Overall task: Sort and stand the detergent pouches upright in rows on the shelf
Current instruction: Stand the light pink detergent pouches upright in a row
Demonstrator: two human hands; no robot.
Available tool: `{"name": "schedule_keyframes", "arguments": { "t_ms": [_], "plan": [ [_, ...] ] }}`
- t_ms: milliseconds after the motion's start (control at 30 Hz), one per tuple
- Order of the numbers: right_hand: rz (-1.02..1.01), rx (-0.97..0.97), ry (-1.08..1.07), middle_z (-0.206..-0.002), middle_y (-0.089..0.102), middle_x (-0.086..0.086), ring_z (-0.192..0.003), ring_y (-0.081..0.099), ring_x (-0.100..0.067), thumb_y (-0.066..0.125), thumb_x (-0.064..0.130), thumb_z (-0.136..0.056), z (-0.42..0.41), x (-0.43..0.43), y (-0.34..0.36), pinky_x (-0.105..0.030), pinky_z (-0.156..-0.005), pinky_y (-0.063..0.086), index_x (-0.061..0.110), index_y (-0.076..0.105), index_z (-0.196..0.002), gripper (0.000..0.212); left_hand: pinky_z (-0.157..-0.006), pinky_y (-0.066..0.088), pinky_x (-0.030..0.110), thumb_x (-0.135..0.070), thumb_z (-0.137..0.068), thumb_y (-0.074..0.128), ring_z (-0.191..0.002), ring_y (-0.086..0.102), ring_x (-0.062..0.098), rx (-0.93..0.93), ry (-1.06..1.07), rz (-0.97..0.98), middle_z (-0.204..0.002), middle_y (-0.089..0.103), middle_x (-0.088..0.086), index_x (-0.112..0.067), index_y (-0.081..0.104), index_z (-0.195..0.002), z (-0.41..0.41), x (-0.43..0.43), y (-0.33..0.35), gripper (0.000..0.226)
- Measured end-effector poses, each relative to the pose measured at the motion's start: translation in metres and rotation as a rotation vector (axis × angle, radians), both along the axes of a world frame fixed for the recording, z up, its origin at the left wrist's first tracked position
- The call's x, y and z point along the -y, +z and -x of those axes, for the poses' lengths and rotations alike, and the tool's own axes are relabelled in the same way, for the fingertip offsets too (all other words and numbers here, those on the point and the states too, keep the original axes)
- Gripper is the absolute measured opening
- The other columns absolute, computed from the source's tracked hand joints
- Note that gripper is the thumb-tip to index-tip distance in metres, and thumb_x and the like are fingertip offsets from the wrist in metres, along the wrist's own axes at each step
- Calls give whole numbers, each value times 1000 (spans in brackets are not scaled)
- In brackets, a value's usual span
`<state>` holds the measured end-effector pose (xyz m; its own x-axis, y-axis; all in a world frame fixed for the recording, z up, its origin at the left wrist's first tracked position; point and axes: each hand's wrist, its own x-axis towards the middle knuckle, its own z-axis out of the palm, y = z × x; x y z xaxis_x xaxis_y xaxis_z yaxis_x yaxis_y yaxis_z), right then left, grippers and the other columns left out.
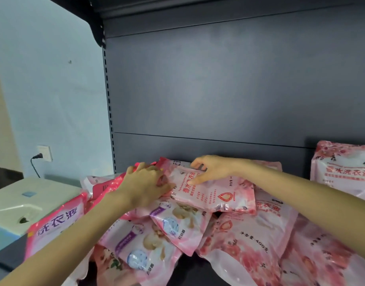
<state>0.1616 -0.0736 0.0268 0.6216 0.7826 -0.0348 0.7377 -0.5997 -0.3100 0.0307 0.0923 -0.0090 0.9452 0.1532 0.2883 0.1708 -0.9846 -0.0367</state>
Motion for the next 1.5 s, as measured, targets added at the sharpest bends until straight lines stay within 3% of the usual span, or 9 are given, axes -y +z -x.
{"name": "schedule_keyframes", "arguments": {
  "t_ms": [233, 333, 500, 800, 933, 1033, 1100, 1233, 1500],
  "plan": [
    [-104, -192, -77, -114, 62, -2, -106, 60, -17, 70, 35, -81, -7, -10, 2, -28, -88, 50, 11, 55, -120, 48, -108, 20, 41, -58, -89, 38, -129, 32, 17, 35, -57, 10, -126, 52, -9, -25, 56, -106, -4, -5, -6, 41],
    [-222, -246, -103, -93, 66, 0, -87, 64, -13, 73, 24, -80, -8, -9, 5, -19, -73, 52, 9, 61, -106, 33, -111, 18, 43, -58, -88, 43, -132, 30, 20, 12, -58, 63, -129, 50, -4, -22, 50, -112, -8, -6, -5, 44],
    [-354, -246, -151, -75, 63, 6, -66, 59, -3, 73, 15, -80, -1, -3, 11, -8, -53, 45, 7, 64, -106, 29, -98, 27, 35, -47, -85, 56, -95, 46, 16, 125, -102, 252, -96, 51, -9, -21, 47, -105, -15, -5, 1, 34],
    [-674, -223, -225, -70, 63, 3, -57, 61, -1, 72, 8, -79, 11, 28, 27, -11, -55, 47, 7, 66, -104, 25, -83, 52, 46, -19, -82, 69, -87, 65, 27, 279, -346, 851, -101, 65, 7, -20, 50, -101, -26, 8, 23, 26],
    [-858, -192, -296, -72, 65, 4, -58, 63, -1, 73, 11, -79, 16, 48, 32, -11, -56, 49, 9, 68, -100, 22, -55, 54, 18, -9, -84, 66, -58, 65, 6, 309, -442, 1219, -87, 67, 8, -10, 55, -97, -29, 21, 39, 17],
    [-996, -157, -353, -70, 65, 3, -53, 61, 3, 74, 10, -78, 17, 62, 31, -9, -53, 47, 9, 68, -97, 21, -74, 58, 26, -14, -84, 66, -81, 69, 18, 230, -465, 1448, -99, 70, 13, -4, 58, -108, -37, 28, 41, 27],
    [-1085, -142, -405, -69, 62, 3, -52, 60, 4, 74, 9, -77, 17, 68, 30, -9, -52, 46, 8, 66, -98, 23, -79, 57, 28, -15, -84, 65, -90, 68, 22, 186, -475, 1537, -104, 70, 12, -3, 61, -112, -41, 36, 39, 30],
    [-1223, -156, -477, -77, 64, -1, -65, 64, -9, 75, 10, -77, 17, 77, 25, -18, -59, 51, 6, 64, -99, 25, -72, 58, 24, -11, -87, 61, -76, 70, 14, 86, -506, 1675, -91, 73, 6, -4, 63, -108, -46, 58, 34, 22],
    [-1396, -213, -507, -82, 68, -4, -72, 67, -18, 73, 9, -78, 21, 96, 18, -33, -74, 57, 14, 61, -85, 15, -71, 58, 25, -11, -94, 52, -77, 69, 17, 47, -524, 1703, -94, 70, 8, -5, 64, -105, -55, 90, 32, 17]
  ]
}}
